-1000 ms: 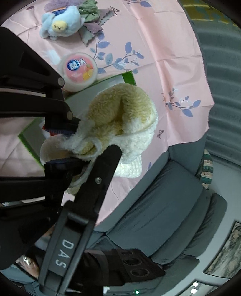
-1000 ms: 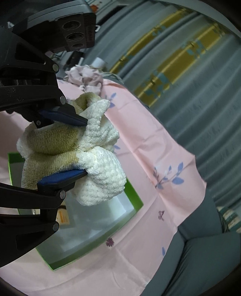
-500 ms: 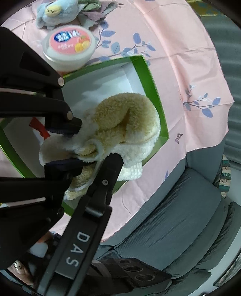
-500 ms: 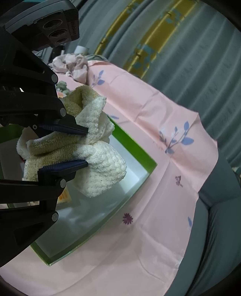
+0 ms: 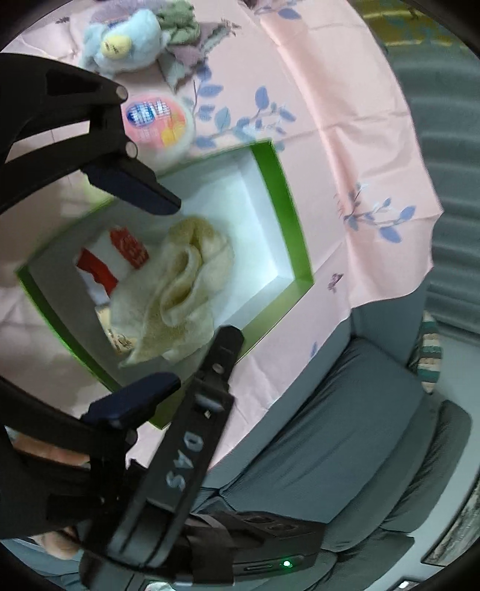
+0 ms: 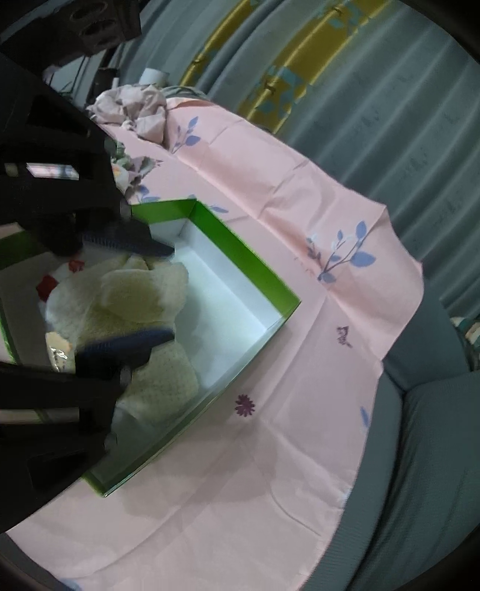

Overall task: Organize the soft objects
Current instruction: 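Withdraw the right gripper from the box toward the light-blue plush toy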

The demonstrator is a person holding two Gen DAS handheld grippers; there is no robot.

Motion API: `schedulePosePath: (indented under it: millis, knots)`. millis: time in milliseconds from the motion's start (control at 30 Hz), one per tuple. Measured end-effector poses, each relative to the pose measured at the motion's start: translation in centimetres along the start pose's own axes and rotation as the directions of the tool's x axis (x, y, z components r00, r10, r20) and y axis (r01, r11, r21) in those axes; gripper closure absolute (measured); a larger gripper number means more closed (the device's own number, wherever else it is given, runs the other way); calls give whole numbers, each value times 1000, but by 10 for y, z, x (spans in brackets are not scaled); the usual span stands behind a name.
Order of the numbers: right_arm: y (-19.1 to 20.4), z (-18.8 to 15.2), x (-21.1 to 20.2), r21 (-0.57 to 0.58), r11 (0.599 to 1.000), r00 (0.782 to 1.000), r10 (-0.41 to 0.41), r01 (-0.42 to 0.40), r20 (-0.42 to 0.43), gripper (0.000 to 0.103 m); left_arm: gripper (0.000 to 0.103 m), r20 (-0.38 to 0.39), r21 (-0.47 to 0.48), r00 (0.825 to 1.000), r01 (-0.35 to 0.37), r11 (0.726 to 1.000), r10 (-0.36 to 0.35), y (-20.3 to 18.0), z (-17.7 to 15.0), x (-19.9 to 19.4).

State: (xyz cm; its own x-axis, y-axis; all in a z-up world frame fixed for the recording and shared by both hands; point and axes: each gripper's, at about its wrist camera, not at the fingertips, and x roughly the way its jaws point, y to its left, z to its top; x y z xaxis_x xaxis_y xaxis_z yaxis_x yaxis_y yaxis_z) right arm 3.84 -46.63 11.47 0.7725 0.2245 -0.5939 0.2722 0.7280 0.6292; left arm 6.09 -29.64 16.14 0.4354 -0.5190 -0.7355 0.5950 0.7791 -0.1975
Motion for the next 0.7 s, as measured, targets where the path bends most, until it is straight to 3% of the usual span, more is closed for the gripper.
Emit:
schedulePosePath:
  millis: [33, 67, 300, 433, 700]
  knots:
    - [2, -1, -4, -4, 1000, 1000, 2, -2, 12, 31, 15, 6, -4, 1000, -11, 1000, 11, 3, -2, -6]
    - [6, -3, -9, -11, 1000, 1000, 8, -8, 29, 29, 15, 15, -13, 1000, -26, 1000, 26, 7, -5, -15]
    - [48, -18, -23, -109, 994, 998, 19, -13, 54, 25, 14, 69, -174, 996, -51, 983, 64, 61, -29, -73]
    - [79, -33, -26, -197, 980, 999, 30, -23, 33, 24, 14, 98, -232, 988, -95, 968, 121, 92, -53, -114]
    - [150, -77, -21, -366, 922, 992, 106, -126, -74, 23, 13, 61, -390, 960, -230, 892, 274, 161, -120, -165]
